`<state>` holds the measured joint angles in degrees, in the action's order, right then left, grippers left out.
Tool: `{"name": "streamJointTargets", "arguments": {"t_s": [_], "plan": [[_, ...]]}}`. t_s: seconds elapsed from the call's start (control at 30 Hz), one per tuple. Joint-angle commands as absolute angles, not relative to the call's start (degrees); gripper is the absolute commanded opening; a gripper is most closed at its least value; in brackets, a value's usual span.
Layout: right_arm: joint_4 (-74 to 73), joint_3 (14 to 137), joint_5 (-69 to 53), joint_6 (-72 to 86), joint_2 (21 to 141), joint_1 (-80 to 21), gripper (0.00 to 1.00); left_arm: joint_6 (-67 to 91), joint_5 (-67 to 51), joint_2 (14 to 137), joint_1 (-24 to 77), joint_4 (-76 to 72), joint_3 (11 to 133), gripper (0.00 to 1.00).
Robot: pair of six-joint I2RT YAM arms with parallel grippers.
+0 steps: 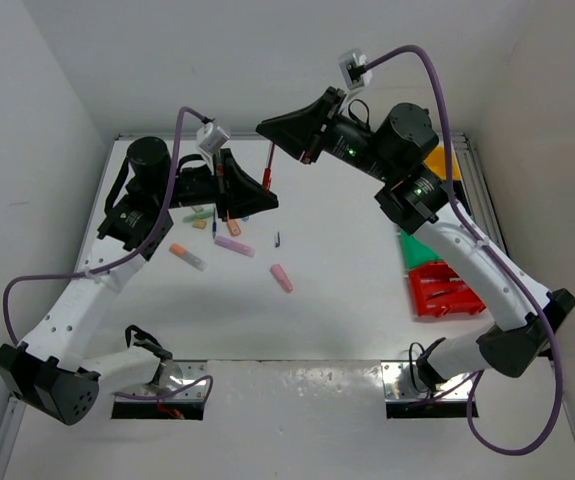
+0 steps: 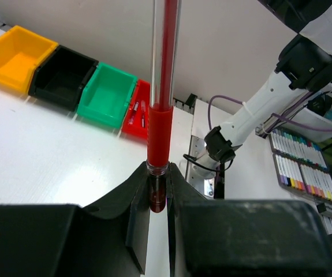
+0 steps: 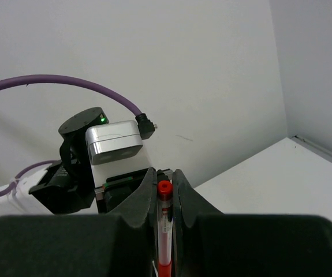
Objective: Sort the stationery into containers
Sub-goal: Close the pen cap on the pen.
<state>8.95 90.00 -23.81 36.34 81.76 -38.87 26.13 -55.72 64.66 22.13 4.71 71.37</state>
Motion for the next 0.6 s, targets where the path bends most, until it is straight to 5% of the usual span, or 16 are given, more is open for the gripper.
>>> {"name": "streamJointTargets", "arguments": {"t_s": [0.0, 0.57], "plan": [[-5.4, 85.3, -31.3, 37.2, 84.3, -42.1, 0.0, 26.8, -52.0, 63.3, 21.8, -10.3, 78.7, 0.0], [-6.3, 90.3, -30.3, 36.3, 85.6, -39.9, 0.0, 24.4, -50.9, 63.1, 21.8, -5.1, 78.0, 0.0]]}}
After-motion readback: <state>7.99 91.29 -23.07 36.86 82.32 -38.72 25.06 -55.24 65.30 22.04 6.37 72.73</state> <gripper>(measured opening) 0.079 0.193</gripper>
